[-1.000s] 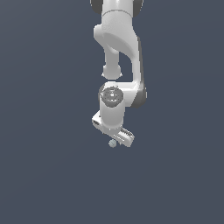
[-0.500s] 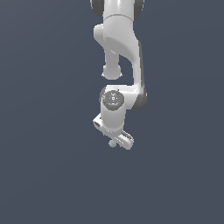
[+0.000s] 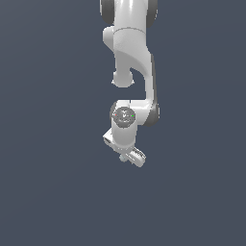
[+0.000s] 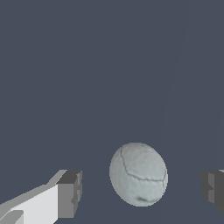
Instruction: Pick up the object and move it to a goal position.
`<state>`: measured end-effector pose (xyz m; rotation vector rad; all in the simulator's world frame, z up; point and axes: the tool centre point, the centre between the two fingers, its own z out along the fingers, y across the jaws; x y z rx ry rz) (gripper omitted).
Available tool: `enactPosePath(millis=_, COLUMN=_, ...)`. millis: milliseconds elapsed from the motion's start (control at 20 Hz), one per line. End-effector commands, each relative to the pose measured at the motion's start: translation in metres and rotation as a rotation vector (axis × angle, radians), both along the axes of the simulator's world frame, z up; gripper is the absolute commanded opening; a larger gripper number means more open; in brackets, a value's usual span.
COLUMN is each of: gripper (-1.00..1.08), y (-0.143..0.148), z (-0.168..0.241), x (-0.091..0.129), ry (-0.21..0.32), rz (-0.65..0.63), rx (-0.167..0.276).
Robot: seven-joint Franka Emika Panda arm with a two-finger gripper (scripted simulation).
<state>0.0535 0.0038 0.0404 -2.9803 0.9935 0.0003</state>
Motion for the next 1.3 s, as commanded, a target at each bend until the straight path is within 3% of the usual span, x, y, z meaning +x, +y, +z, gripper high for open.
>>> enactPosePath(millis=0, gripper=1.0, y=0.0, z=-0.012, x=0.0, ry=0.0, rz=-0.001, rx=0.0)
enactPosePath(millis=300, gripper=1.0, y=0.0, z=-0.019, x=0.001, ry=0.0, rz=-0.002, rx=0.0)
enactPosePath(millis=350, gripper=-1.0, y=0.0, z=-0.019, x=0.001, ry=0.0, rz=-0.002, rx=0.0)
enactPosePath(millis=950, gripper=-1.0, y=-0.001, z=-0.019, x=0.001, ry=0.0, rz=-0.001, rx=0.0)
enactPosePath(millis=1250, gripper=-1.0, y=-0.026, z=-0.016, x=-0.005, ry=0.0, rz=-0.001, rx=0.0)
